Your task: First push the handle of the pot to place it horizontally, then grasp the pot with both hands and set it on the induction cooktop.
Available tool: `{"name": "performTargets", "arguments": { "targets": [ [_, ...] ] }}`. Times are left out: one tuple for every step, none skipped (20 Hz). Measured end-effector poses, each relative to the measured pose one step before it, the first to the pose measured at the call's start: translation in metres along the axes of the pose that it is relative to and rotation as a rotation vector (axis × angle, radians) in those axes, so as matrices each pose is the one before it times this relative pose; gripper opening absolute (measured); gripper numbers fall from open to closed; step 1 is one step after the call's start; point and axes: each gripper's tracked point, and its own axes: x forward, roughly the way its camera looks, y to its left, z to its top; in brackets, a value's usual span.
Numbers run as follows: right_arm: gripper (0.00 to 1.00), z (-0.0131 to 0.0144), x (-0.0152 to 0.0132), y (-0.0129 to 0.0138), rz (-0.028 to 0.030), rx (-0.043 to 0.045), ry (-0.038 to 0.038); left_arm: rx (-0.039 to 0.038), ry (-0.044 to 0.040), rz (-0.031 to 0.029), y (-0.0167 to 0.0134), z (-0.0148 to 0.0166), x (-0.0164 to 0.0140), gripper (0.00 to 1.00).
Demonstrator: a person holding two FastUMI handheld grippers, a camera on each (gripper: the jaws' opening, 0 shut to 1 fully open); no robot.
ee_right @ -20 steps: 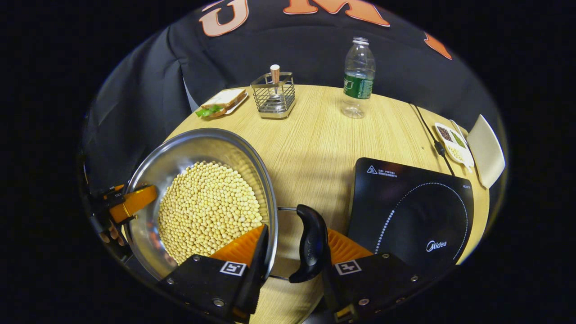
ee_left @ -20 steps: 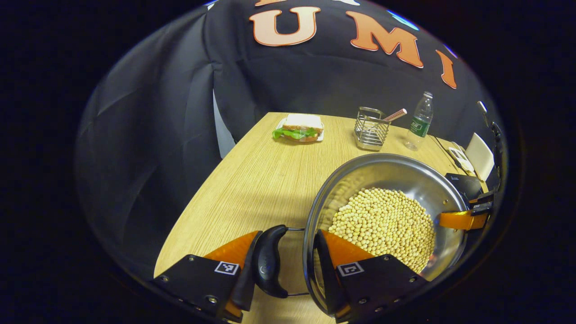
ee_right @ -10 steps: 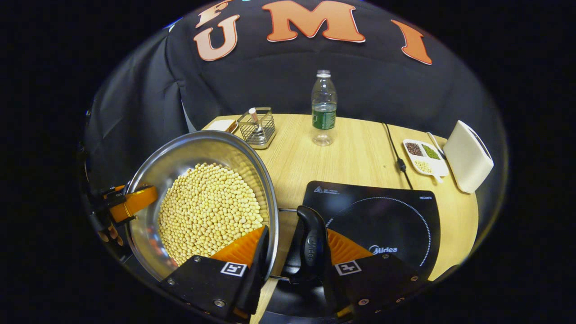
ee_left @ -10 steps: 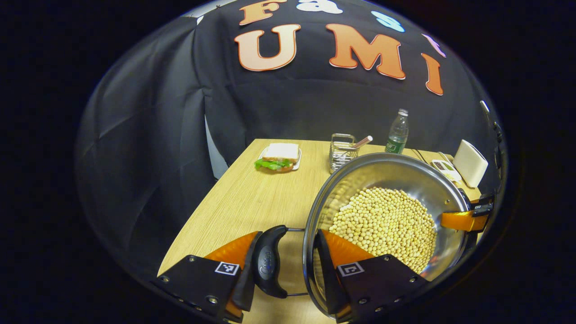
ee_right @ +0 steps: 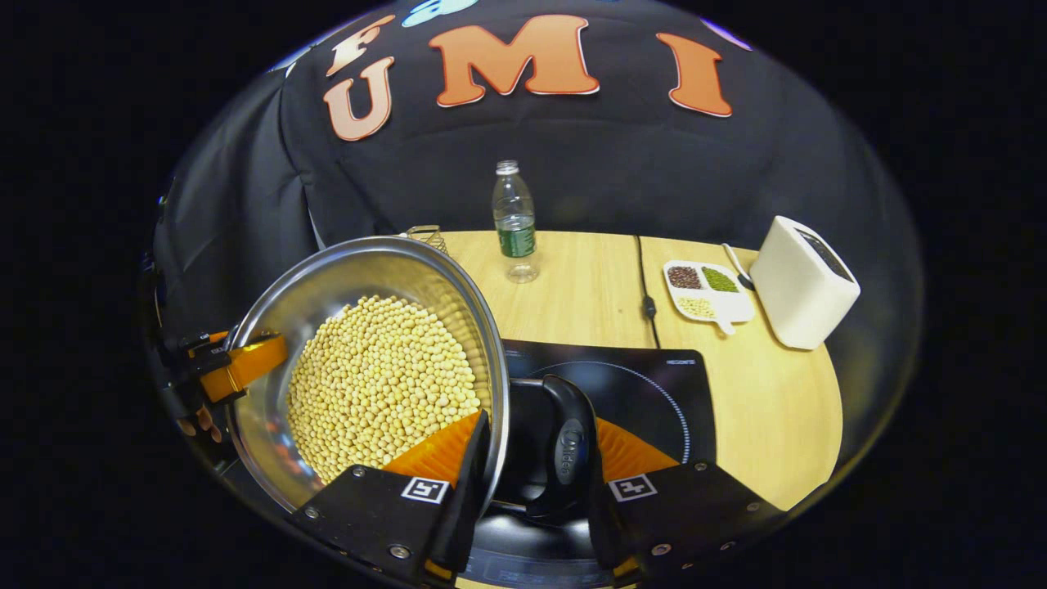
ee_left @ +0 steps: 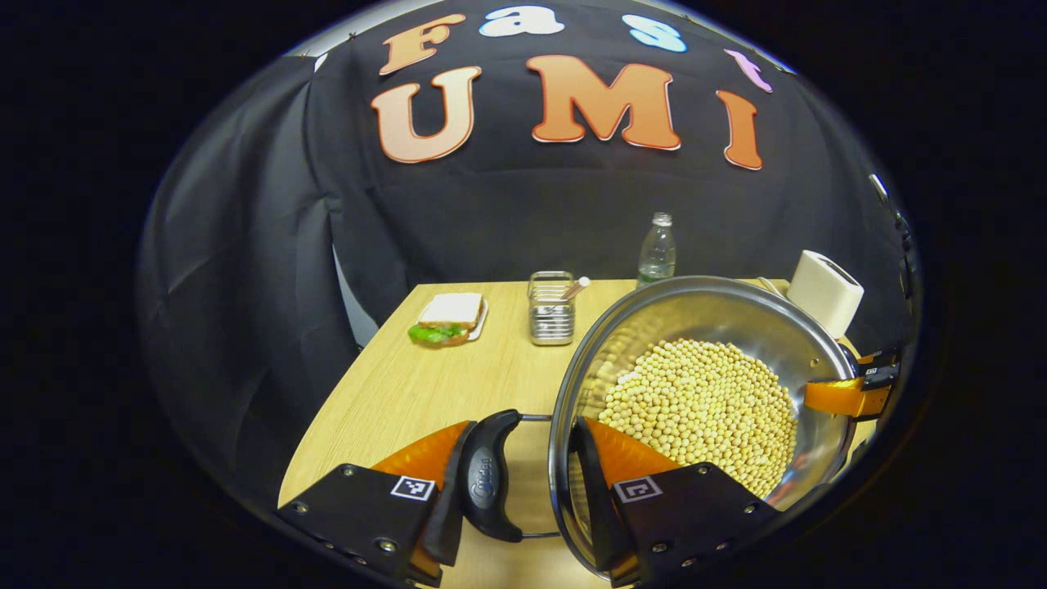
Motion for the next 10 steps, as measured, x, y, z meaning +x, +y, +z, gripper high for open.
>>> {"name": "performTargets", "arguments": {
  "targets": [
    [0.57,0.00175,-0.00471,-0.00890,-0.00720,0.00563,-0.00647,0.00621,-0.00523,-0.00868,-0.00023,0.00001,0.00219,0.64],
    [0.57,0.00123,-0.00503,-0.00793,-0.00470,0.00150,-0.00691,0.00326,-0.00096,-0.00672,0.00007,-0.00138,0.00036,0.64],
    [0.57,0.00077,-0.00417,-0.00866,-0.00708,0.00518,-0.00242,0.00260,-0.00069,-0.01121,-0.00169,-0.00069,0.00221,0.64],
    [0.57,0.00066,-0.00603,-0.00883,-0.00708,0.00448,-0.00435,0.00522,0.00267,-0.01002,-0.00078,-0.00059,-0.00027,0.64],
    [0.57,-0.00240,-0.00371,-0.00657,-0.00790,0.00832,0.00186,0.00341,0.00163,-0.00849,0.00034,0.00093,0.00111,0.64],
    [0.57,-0.00027,-0.00070,-0.00563,-0.00602,0.00077,-0.00061,0.00424,0.00081,-0.00749,0.00102,0.00212,-0.00004,0.64],
    [0.57,0.00126,-0.00059,-0.00747,-0.00750,0.00611,0.00245,0.00249,0.00040,-0.00632,0.00104,0.00228,0.00127,0.64],
    [0.57,0.00048,-0.00399,-0.00376,-0.00478,0.00229,-0.00241,0.00608,-0.00059,-0.00642,-0.00013,0.00043,0.00002,0.64],
    [0.57,0.00147,-0.00205,-0.00613,-0.00623,0.00541,-0.00013,0.00482,-0.00077,-0.00610,-0.00025,0.00090,0.00087,0.64],
    [0.57,0.00058,-0.00350,-0.00649,-0.00512,0.00238,-0.00288,0.00530,-0.00207,-0.00549,-0.00100,-0.00098,0.00176,0.64]
  ]
}}
